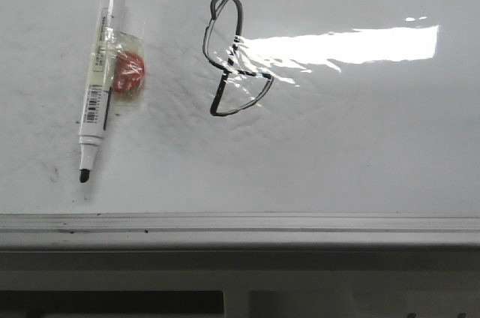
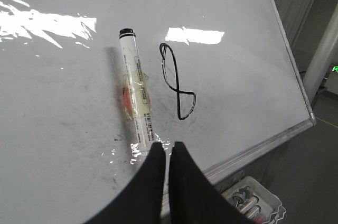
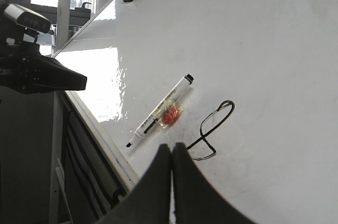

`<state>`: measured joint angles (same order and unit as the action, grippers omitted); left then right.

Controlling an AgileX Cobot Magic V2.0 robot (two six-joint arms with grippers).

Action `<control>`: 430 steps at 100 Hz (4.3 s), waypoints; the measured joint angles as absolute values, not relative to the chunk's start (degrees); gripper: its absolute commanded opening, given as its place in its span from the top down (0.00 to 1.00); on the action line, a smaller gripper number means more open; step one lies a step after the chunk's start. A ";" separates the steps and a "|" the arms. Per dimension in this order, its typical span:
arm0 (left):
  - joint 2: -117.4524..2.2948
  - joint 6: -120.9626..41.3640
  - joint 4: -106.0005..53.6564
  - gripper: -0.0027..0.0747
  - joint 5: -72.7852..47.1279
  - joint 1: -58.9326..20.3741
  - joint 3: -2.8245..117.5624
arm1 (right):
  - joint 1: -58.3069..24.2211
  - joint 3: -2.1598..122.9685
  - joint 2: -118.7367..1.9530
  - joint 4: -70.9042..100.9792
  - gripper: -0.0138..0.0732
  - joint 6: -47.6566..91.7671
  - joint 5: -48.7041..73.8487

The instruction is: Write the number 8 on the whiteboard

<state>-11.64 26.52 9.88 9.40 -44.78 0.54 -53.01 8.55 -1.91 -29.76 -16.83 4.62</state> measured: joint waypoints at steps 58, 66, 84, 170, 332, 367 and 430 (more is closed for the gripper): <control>-11.64 26.52 9.88 0.99 9.51 -44.55 0.40 | -53.01 7.87 -1.43 -29.76 0.92 -16.83 4.62; -11.64 26.52 9.76 0.99 7.15 -44.07 0.40 | -53.01 7.87 -1.43 -29.84 0.92 -16.83 4.62; -11.48 26.27 8.86 0.99 -2.84 -38.70 0.40 | -53.01 7.87 -1.43 -29.84 0.92 -16.83 4.62; 0.28 6.67 3.19 0.99 -19.13 -3.77 0.40 | -53.01 7.87 -1.43 -29.84 0.92 -16.83 4.72; 0.28 6.70 2.97 0.99 -19.25 -2.12 0.40 | -28.29 -0.59 -1.43 -11.13 0.92 -14.34 -9.60; 0.28 6.70 2.97 0.99 -19.25 -2.12 0.40 | 1.17 -0.59 -0.85 -7.12 0.92 -11.38 -5.46; 0.28 6.70 2.93 0.99 -19.25 -2.12 0.40 | 9.32 -0.59 0.58 -1.59 0.92 1.78 18.50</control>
